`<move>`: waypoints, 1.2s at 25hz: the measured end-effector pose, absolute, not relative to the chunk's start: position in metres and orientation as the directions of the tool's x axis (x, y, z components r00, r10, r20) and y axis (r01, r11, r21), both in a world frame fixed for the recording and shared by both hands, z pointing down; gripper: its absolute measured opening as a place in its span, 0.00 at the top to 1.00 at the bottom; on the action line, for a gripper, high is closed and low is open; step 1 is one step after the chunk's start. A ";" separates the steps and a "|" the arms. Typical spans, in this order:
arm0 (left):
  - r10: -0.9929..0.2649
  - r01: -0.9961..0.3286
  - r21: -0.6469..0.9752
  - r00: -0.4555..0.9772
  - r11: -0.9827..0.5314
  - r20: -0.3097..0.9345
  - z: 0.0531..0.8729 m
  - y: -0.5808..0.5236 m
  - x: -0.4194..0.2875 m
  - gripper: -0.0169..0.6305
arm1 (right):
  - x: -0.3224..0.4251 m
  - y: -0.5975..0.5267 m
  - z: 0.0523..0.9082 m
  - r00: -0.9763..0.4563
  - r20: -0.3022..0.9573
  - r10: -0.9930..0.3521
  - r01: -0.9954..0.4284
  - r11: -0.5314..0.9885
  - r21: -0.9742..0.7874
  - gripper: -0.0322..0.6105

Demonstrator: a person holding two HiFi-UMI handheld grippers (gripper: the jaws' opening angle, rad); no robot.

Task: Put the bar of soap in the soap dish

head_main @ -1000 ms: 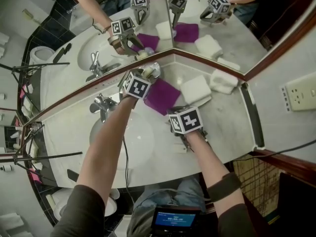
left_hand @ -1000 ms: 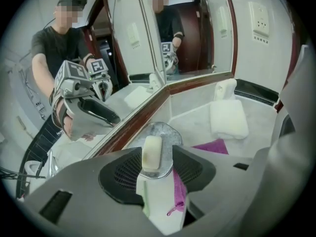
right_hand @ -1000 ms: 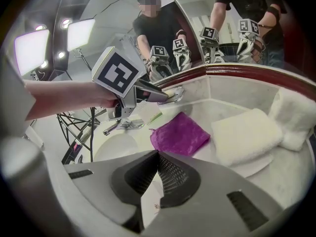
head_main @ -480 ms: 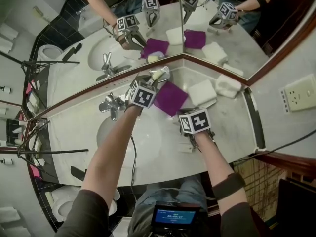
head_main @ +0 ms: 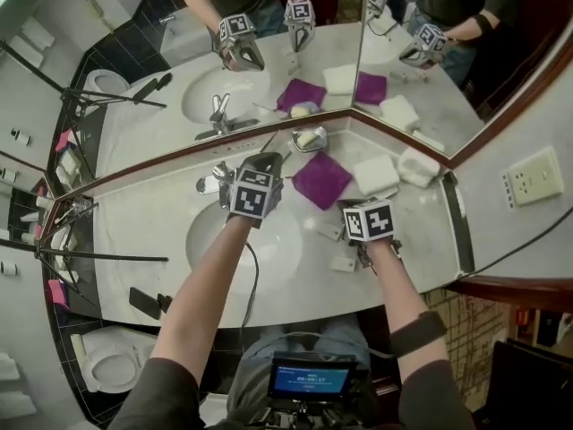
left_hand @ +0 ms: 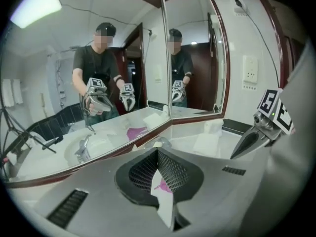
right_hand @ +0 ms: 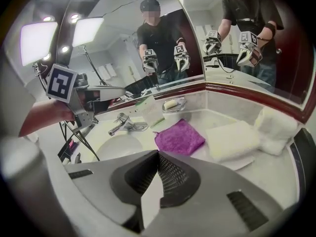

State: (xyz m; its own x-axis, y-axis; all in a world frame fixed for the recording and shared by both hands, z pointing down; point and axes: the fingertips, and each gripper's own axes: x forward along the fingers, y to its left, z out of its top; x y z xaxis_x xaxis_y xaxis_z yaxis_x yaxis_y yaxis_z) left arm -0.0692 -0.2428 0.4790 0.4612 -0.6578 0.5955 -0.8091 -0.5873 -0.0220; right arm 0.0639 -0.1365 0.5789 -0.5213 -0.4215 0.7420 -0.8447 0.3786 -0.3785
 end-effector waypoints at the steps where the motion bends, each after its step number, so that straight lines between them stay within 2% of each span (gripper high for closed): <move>1: -0.671 -0.821 -0.009 0.459 -0.570 0.583 0.474 -0.235 -0.079 0.97 | 0.064 -0.134 0.577 -0.521 0.740 -0.425 -0.845 0.378 -0.378 0.92; 14: -0.839 -0.950 0.143 0.312 -0.277 0.446 0.441 -0.136 -0.265 0.97 | 0.075 -0.101 0.572 -0.472 0.742 -0.476 -0.881 0.293 -0.371 0.92; 20: -0.866 -0.980 0.123 0.197 -0.158 0.459 0.437 -0.091 -0.351 0.97 | 0.080 -0.093 0.569 -0.452 0.736 -0.503 -0.892 0.253 -0.375 0.92; 30: -0.872 -0.991 0.110 0.116 -0.073 0.475 0.446 -0.040 -0.400 0.97 | 0.099 -0.090 0.561 -0.422 0.720 -0.552 -0.904 0.199 -0.378 0.92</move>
